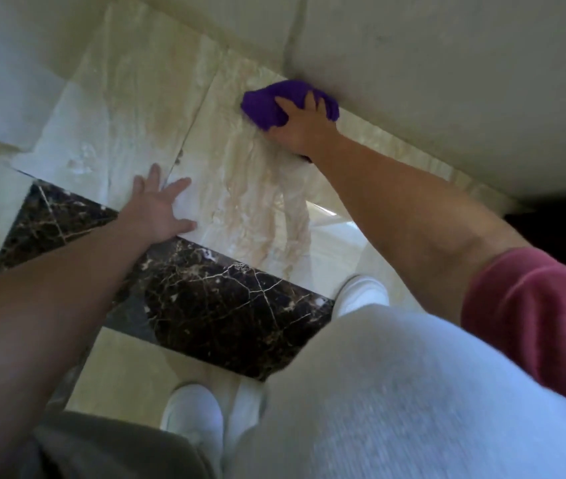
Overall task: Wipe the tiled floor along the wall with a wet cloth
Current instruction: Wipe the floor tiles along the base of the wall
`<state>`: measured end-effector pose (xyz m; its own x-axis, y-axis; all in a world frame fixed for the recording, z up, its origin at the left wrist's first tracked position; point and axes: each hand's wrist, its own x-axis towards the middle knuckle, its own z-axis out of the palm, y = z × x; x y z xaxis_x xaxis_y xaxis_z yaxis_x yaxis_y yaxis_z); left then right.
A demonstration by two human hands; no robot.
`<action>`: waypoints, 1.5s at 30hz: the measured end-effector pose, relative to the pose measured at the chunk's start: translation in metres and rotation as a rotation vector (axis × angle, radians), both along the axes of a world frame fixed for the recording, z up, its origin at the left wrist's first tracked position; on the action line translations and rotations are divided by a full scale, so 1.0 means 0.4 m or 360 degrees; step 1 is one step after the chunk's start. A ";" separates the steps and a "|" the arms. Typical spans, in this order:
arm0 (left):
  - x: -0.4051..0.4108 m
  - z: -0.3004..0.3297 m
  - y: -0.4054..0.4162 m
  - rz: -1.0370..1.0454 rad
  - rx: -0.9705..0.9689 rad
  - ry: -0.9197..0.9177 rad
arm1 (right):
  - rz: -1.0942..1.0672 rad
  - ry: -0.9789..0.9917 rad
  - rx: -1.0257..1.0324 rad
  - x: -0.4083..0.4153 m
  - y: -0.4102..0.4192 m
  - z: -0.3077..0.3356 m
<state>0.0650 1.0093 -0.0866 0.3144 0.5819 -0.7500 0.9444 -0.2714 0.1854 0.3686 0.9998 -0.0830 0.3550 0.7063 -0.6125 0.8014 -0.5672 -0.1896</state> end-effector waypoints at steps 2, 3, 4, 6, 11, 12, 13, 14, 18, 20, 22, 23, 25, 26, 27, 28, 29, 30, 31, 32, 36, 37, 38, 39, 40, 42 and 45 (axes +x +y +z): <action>0.017 -0.001 -0.009 0.0030 -0.0016 0.0026 | 0.0024 -0.0139 -0.0013 0.023 -0.044 -0.006; 0.021 0.000 -0.011 0.0027 -0.0029 0.0049 | -0.0001 -0.0204 -0.0025 0.037 -0.078 -0.009; 0.023 0.001 -0.013 0.0011 -0.0034 0.0076 | -0.0041 -0.0253 -0.0029 0.053 -0.118 -0.013; 0.018 0.000 -0.016 -0.0047 -0.0026 0.0114 | -0.0182 -0.0326 -0.0054 0.104 -0.213 -0.022; 0.004 0.002 -0.036 -0.0190 0.0047 0.0179 | -0.0531 -0.0287 -0.0399 0.277 -0.361 0.012; 0.005 0.001 -0.040 -0.0203 0.0058 0.0185 | -0.0518 -0.0268 -0.0447 0.287 -0.355 0.021; 0.006 -0.002 -0.042 -0.0213 0.0068 0.0191 | -0.0518 -0.0256 -0.0481 0.286 -0.343 0.025; 0.007 -0.007 -0.042 -0.0215 0.0076 0.0196 | -0.0527 -0.0259 -0.0508 0.277 -0.323 0.026; 0.006 -0.016 -0.044 -0.0225 0.0102 0.0187 | -0.0483 -0.0310 -0.0411 0.192 -0.258 -0.008; -0.001 -0.018 -0.046 -0.0206 0.0120 0.0133 | -0.0276 -0.0279 -0.0246 0.143 -0.201 -0.026; -0.005 -0.017 -0.055 -0.0179 0.0166 0.0037 | -0.0048 -0.0223 -0.0107 0.086 -0.123 -0.040; -0.009 -0.018 -0.057 -0.0155 0.0221 -0.0016 | 0.0022 -0.0204 -0.0046 0.052 -0.080 -0.049; -0.033 -0.022 -0.047 -0.0016 0.0429 -0.0075 | 0.0005 -0.0215 0.0075 -0.020 -0.012 -0.076; -0.054 -0.025 -0.026 0.0110 0.0547 -0.0046 | -0.0017 -0.0243 0.0117 -0.050 0.016 -0.086; -0.079 -0.026 -0.003 0.0251 0.0591 0.0010 | -0.0019 -0.0260 0.0144 -0.072 0.030 -0.092; -0.105 -0.024 0.020 0.0383 0.0541 0.0071 | 0.0040 -0.0269 0.0182 -0.084 0.040 -0.092; -0.135 -0.023 0.039 0.0501 0.0434 0.0127 | 0.0175 -0.0260 0.0245 -0.096 0.056 -0.091; -0.159 -0.024 0.050 0.0573 0.0325 0.0171 | 0.0320 -0.0235 0.0318 -0.103 0.076 -0.090; -0.178 -0.031 0.053 0.0599 0.0257 0.0206 | 0.0413 -0.0189 0.0391 -0.111 0.106 -0.091; -0.188 -0.036 0.053 0.0606 0.0226 0.0226 | 0.0432 -0.0136 0.0443 -0.127 0.145 -0.094; -0.188 -0.033 0.042 0.0667 0.0197 0.0140 | 0.0409 0.0026 0.0603 -0.213 0.272 -0.104; -0.191 -0.035 0.043 0.0699 0.0186 0.0114 | 0.0460 0.0086 0.0658 -0.222 0.304 -0.103; -0.195 -0.040 0.044 0.0715 0.0183 0.0097 | 0.0503 0.0150 0.0708 -0.225 0.337 -0.104; -0.198 -0.045 0.048 0.0721 0.0188 0.0085 | 0.0540 0.0211 0.0748 -0.227 0.372 -0.106; -0.198 -0.048 0.048 0.0714 0.0196 0.0078 | 0.0565 0.0258 0.0782 -0.227 0.399 -0.109; -0.201 -0.057 0.051 0.0722 0.0201 0.0075 | 0.0584 0.0341 0.0827 -0.247 0.459 -0.115; -0.202 -0.066 0.050 0.0723 0.0220 0.0067 | 0.0594 0.0455 0.0803 -0.293 0.552 -0.111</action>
<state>-0.0158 1.0292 -0.1129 -0.0239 0.7488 -0.6623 0.9791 0.1512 0.1357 0.2514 1.2207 -0.1275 -0.0936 0.9732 -0.2102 0.8053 -0.0502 -0.5907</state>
